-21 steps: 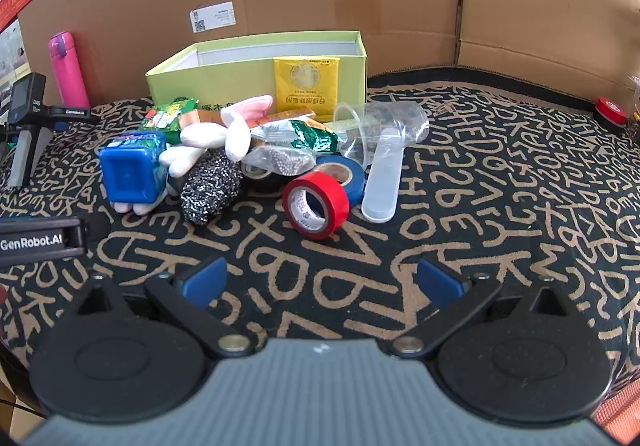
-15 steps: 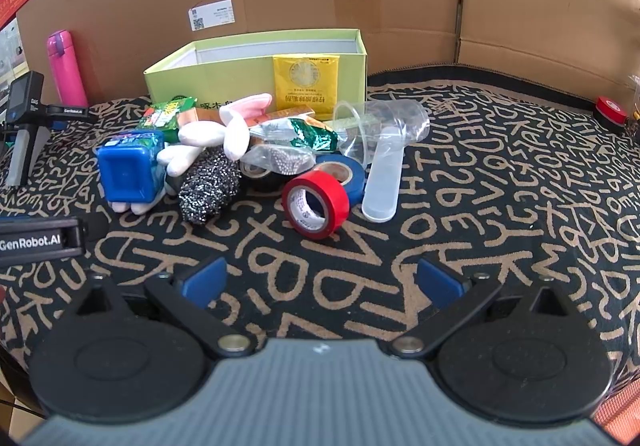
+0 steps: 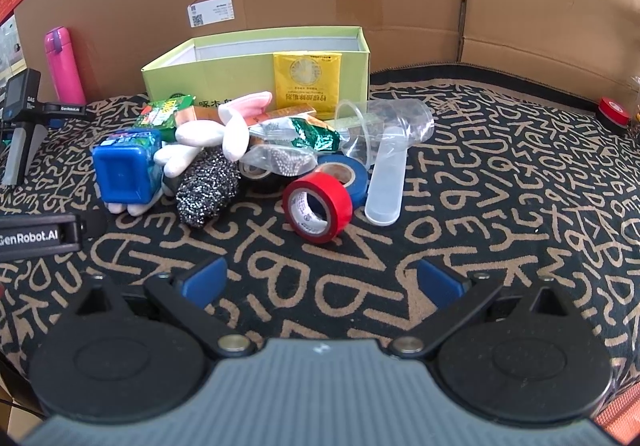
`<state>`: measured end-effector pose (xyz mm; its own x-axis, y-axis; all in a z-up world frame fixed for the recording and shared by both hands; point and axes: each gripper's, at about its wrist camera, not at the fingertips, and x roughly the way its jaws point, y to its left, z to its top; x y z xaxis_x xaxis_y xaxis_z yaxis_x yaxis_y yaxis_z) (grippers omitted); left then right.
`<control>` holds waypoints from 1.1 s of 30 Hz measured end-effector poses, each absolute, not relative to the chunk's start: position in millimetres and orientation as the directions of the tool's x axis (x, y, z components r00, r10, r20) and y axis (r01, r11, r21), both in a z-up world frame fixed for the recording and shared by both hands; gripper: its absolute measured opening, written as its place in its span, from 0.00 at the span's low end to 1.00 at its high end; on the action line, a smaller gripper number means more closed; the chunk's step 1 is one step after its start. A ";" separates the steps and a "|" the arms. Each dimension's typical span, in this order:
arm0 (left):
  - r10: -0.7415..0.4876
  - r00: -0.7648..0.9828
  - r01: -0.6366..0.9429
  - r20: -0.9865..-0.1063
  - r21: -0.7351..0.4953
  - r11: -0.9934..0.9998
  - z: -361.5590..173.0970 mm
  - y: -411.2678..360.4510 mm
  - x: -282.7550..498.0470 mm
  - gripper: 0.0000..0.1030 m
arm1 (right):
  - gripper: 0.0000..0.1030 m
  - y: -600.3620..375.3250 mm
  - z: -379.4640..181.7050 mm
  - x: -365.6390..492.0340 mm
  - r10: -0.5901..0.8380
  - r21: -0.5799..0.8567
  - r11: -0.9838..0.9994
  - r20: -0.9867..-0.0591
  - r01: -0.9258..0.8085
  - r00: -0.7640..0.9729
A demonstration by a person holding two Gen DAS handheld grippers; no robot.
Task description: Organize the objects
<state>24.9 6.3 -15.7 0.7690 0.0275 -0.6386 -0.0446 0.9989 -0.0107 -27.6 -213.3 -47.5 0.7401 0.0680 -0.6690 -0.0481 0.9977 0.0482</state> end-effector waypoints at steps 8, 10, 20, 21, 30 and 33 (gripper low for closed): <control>0.027 0.760 -0.048 -0.649 -0.014 0.999 -18.2 7.7 31.0 0.99 | 1.00 -212.8 -49.5 -23.4 0.066 0.047 0.998 -0.671 -0.047 0.738; 0.025 0.758 -0.046 -0.652 -0.015 0.999 -19.0 7.6 31.9 0.99 | 1.00 -212.7 -50.4 -21.8 0.065 0.046 0.998 -0.674 -0.046 0.736; 0.021 0.755 -0.042 -0.655 -0.016 0.999 -19.7 7.3 35.3 0.99 | 1.00 -211.5 -53.1 -18.6 0.067 0.048 0.998 -0.678 -0.047 0.732; 0.021 0.755 -0.042 -0.655 -0.017 0.999 -19.7 7.4 35.9 0.99 | 1.00 -211.3 -53.3 -17.6 0.068 0.049 0.998 -0.678 -0.047 0.732; 0.012 0.751 -0.042 -0.660 -0.030 0.999 -19.8 10.9 40.1 0.99 | 1.00 -212.0 -54.7 -13.8 0.066 0.049 0.998 -0.683 -0.045 0.727; 0.012 0.753 -0.048 -0.658 -0.037 0.998 -19.2 13.4 40.9 0.99 | 1.00 -212.2 -55.7 -12.1 0.067 0.050 0.998 -0.686 -0.045 0.724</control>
